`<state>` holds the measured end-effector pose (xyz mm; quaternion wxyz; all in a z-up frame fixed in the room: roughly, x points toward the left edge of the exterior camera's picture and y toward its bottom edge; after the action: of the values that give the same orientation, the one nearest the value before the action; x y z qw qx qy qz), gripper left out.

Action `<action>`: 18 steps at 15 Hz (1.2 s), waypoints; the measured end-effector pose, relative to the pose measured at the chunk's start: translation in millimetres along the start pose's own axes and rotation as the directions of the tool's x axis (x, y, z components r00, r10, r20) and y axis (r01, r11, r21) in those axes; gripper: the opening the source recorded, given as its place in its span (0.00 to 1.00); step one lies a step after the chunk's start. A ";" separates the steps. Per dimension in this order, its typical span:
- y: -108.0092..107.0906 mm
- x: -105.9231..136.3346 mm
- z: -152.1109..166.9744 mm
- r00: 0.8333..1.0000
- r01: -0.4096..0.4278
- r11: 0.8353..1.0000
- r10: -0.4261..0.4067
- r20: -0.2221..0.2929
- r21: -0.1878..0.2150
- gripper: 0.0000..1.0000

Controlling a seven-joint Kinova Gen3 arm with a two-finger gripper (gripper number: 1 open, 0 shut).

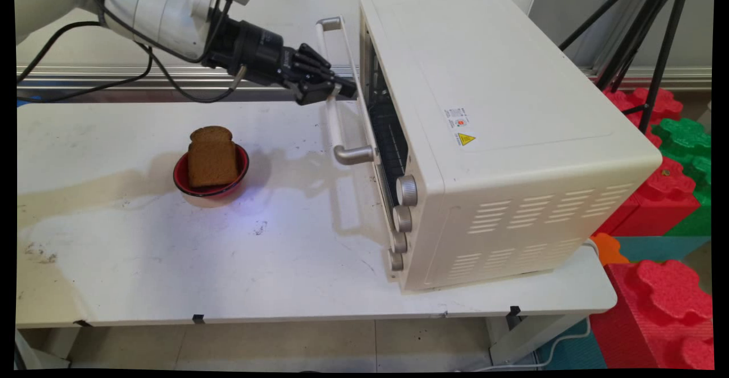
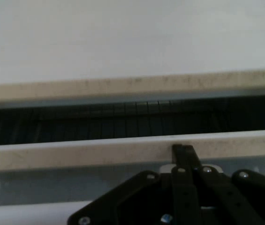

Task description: Open the oven

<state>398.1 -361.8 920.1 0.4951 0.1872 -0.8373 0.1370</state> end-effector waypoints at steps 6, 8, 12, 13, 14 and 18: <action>1.8 -15.2 -12.4 0.999 -0.012 1.000 0.012 0.038 -0.013 0.00; 2.8 -22.0 -18.7 0.999 -0.013 1.000 0.014 0.053 -0.015 0.00; 3.6 -34.6 -28.5 0.996 -0.017 1.000 0.018 0.082 -0.023 0.00; 3.9 -38.5 -31.6 0.996 -0.017 1.000 0.019 0.091 -0.024 0.00; 4.1 -41.2 -33.4 0.995 -0.017 0.999 0.020 0.098 -0.026 0.00; 5.4 -60.0 -42.3 0.990 -0.020 0.999 0.025 0.139 -0.041 0.00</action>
<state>454.9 -328.8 887.0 0.4375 0.1770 -0.8744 0.1124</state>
